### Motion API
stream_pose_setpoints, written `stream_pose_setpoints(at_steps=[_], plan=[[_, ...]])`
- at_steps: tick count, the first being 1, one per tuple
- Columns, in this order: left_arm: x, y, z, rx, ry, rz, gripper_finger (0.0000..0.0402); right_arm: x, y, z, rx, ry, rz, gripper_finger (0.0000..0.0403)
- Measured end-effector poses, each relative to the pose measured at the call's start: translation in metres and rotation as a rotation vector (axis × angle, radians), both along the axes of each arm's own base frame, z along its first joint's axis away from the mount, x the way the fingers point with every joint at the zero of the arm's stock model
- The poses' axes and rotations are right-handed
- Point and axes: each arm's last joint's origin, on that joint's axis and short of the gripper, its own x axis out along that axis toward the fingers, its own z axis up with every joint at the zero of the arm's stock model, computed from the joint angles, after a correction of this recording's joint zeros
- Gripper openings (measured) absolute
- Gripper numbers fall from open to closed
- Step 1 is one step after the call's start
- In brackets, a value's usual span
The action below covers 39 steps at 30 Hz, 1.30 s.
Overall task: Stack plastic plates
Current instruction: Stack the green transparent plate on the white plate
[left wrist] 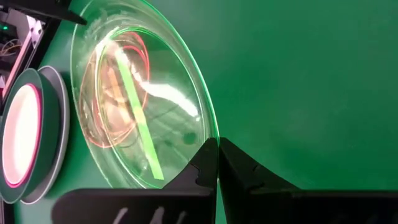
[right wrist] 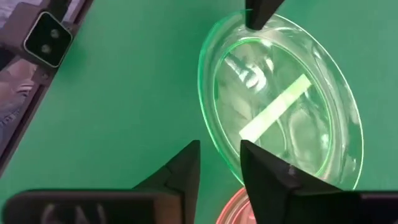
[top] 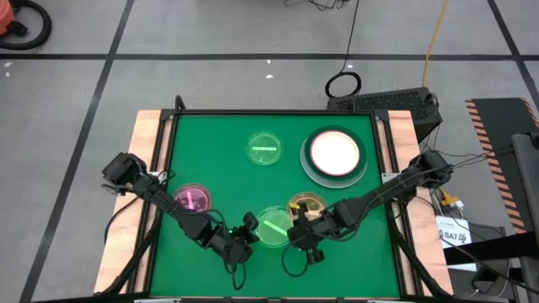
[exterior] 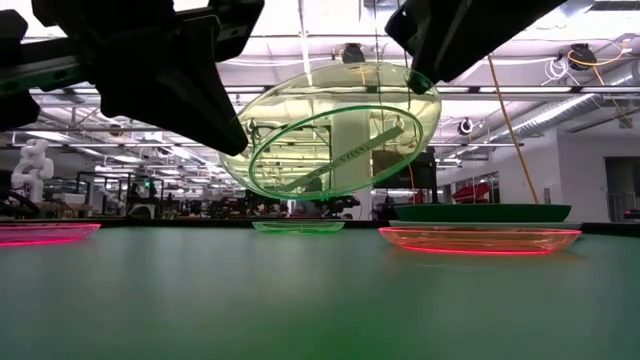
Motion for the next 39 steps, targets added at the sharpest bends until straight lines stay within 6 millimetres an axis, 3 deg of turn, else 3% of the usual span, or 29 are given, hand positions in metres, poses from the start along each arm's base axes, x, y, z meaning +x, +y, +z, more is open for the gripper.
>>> stream_pose_setpoints(at_steps=[7,17,39], plan=[[0.001,0.001,0.0,0.021,0.002,-0.021,0.0005,0.002,-0.003,0.0,0.027,0.015,0.034,0.0051],[0.003,0.004,0.0,0.005,-0.005,-0.001,0.0005,0.001,-0.002,0.0,0.047,0.029,0.085,0.0005],[0.012,-0.001,0.015,-0.034,-0.07,0.004,0.0005,-0.002,-0.003,-0.003,0.042,0.074,0.072,0.0001]])
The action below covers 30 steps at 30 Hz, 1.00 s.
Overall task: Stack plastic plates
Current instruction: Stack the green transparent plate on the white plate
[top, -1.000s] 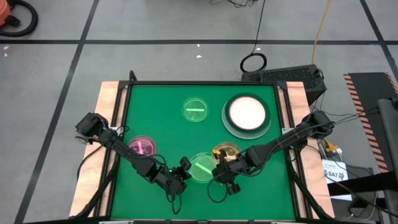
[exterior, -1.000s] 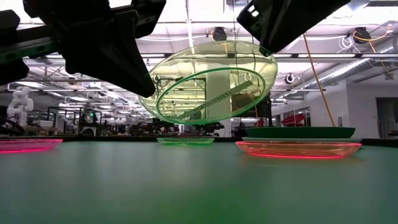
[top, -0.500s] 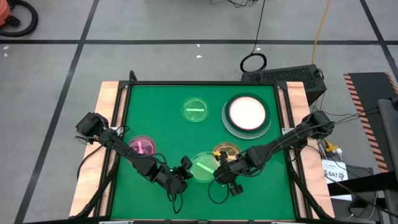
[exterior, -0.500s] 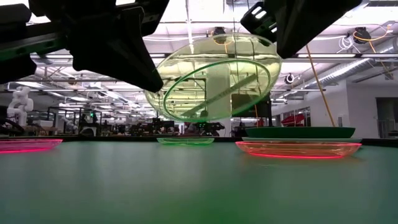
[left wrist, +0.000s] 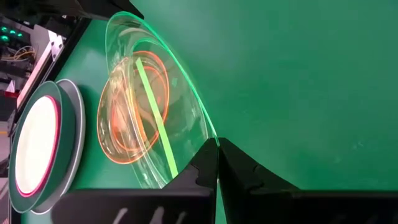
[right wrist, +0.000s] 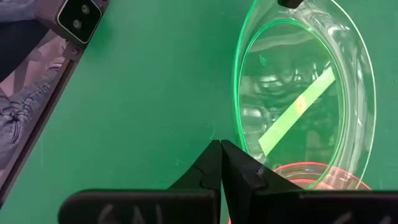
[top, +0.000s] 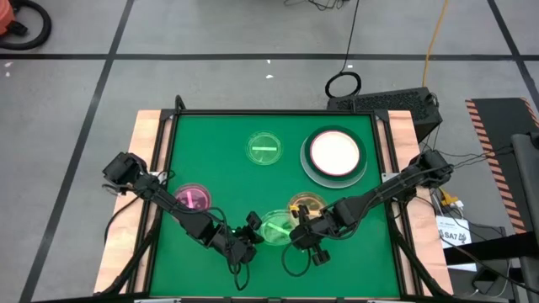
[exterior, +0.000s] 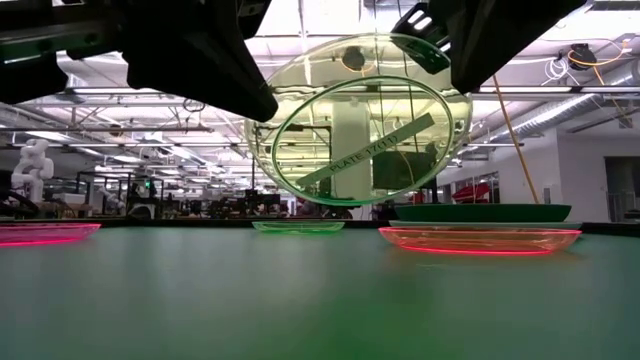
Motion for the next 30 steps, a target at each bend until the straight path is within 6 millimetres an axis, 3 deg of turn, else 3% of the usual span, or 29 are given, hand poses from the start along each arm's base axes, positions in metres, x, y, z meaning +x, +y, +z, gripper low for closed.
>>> stream_pose_setpoints(at_steps=[7,12,23,30], plan=[[0.0,0.0,0.0,-0.008,-0.002,0.009,0.0005,-0.002,0.002,-0.001,0.034,0.031,-0.063,0.0005],[0.001,0.0,0.001,-0.023,-0.011,0.019,0.0005,-0.009,0.01,0.003,0.049,0.032,-0.073,0.0038],[0.001,0.0,0.002,-0.027,-0.013,0.022,0.0005,-0.034,0.007,0.046,-0.112,-0.087,-0.176,0.0103],[0.001,0.0,0.001,-0.02,-0.009,0.018,0.0005,-0.025,0.007,0.041,-0.173,-0.123,-0.129,0.0132]])
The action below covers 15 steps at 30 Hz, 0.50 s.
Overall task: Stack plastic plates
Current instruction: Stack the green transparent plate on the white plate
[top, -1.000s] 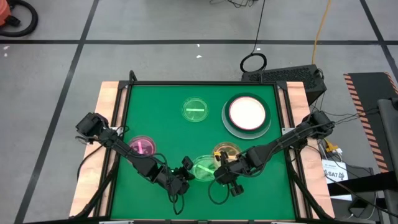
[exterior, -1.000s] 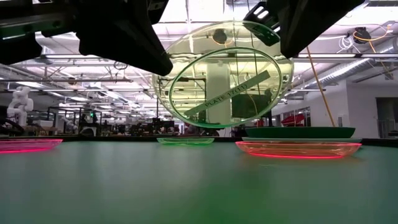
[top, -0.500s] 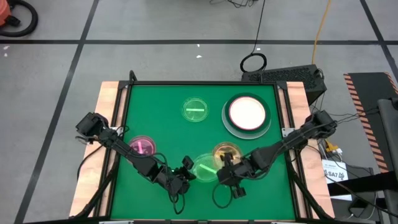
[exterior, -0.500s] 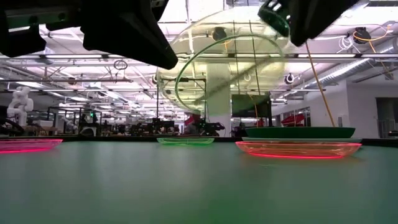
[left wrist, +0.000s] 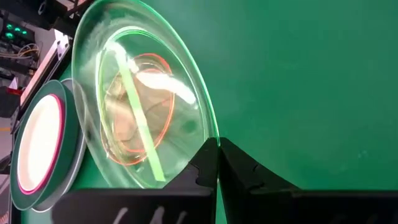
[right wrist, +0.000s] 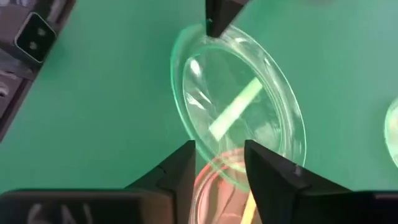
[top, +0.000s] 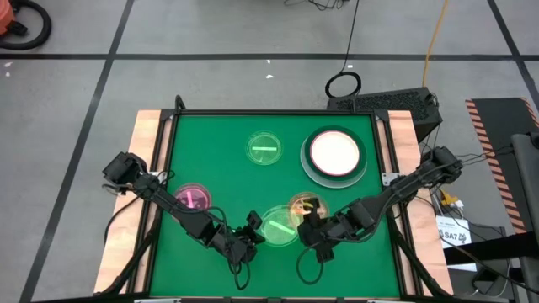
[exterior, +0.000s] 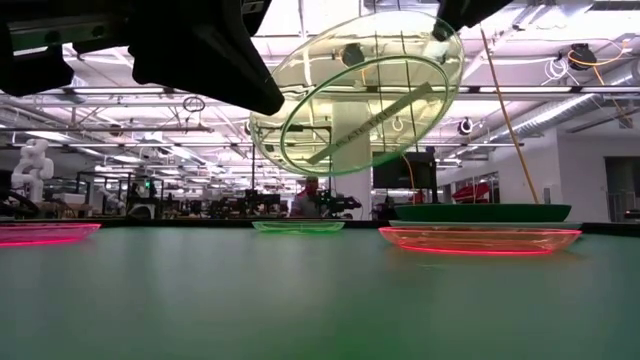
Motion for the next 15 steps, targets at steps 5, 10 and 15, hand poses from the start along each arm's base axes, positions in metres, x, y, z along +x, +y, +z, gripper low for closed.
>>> stream_pose_setpoints(at_steps=[5,10,15], plan=[[0.001,0.002,0.0,0.0,0.002,0.005,0.0005,0.009,-0.004,-0.005,0.04,0.022,0.042,0.0153],[0.001,0.002,0.0,0.001,0.003,0.005,0.0005,0.013,-0.007,-0.01,0.056,0.049,0.062,0.0151],[0.001,0.002,0.0,0.001,0.003,0.004,0.0005,0.018,-0.01,-0.017,0.069,0.08,0.074,0.0136]])
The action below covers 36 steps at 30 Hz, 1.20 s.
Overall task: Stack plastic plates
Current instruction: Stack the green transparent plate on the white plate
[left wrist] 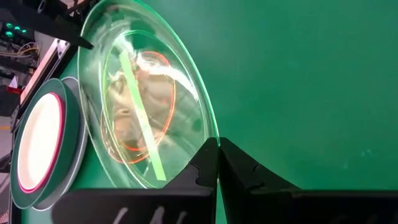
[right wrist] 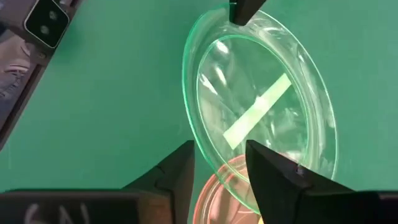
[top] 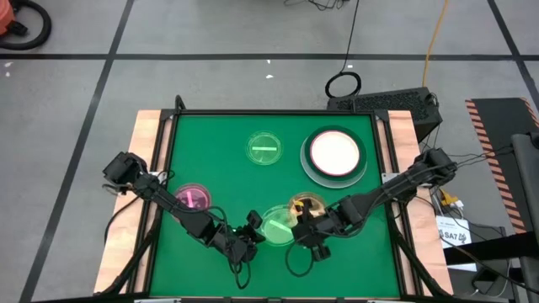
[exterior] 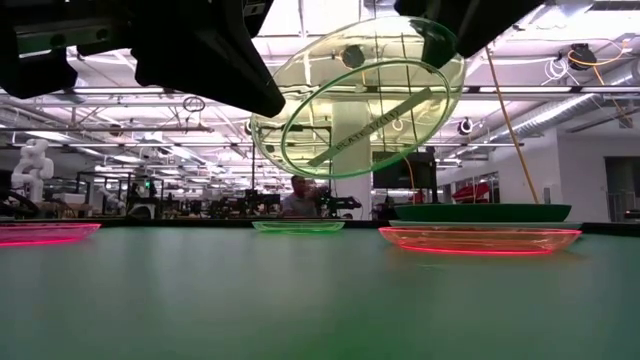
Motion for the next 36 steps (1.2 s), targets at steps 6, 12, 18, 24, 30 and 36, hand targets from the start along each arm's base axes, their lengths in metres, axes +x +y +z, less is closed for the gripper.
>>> stream_pose_setpoints(at_steps=[6,12,18,24,30,36], plan=[[0.0,0.0,0.0,0.001,0.0,-0.002,0.0005,0.004,-0.003,-0.006,0.026,0.033,0.016,0.0094],[0.0,0.0,0.0,0.001,0.001,-0.001,0.0005,0.004,-0.003,-0.006,0.025,0.041,0.041,0.0015],[0.002,0.003,0.0,0.032,-0.017,0.027,0.0035,0.004,-0.002,-0.006,0.05,0.046,0.067,0.0011],[0.003,0.006,0.002,0.09,-0.074,0.117,0.0123,0.004,-0.003,-0.006,0.044,0.052,0.063,0.0003],[0.006,0.0,0.01,0.019,-0.17,0.15,0.0191,0.002,-0.004,-0.007,0.034,0.075,0.059,0.0002],[0.005,-0.005,0.018,-0.028,-0.215,0.148,0.0215,-0.001,-0.005,-0.009,0.028,0.104,0.044,0.0001]])
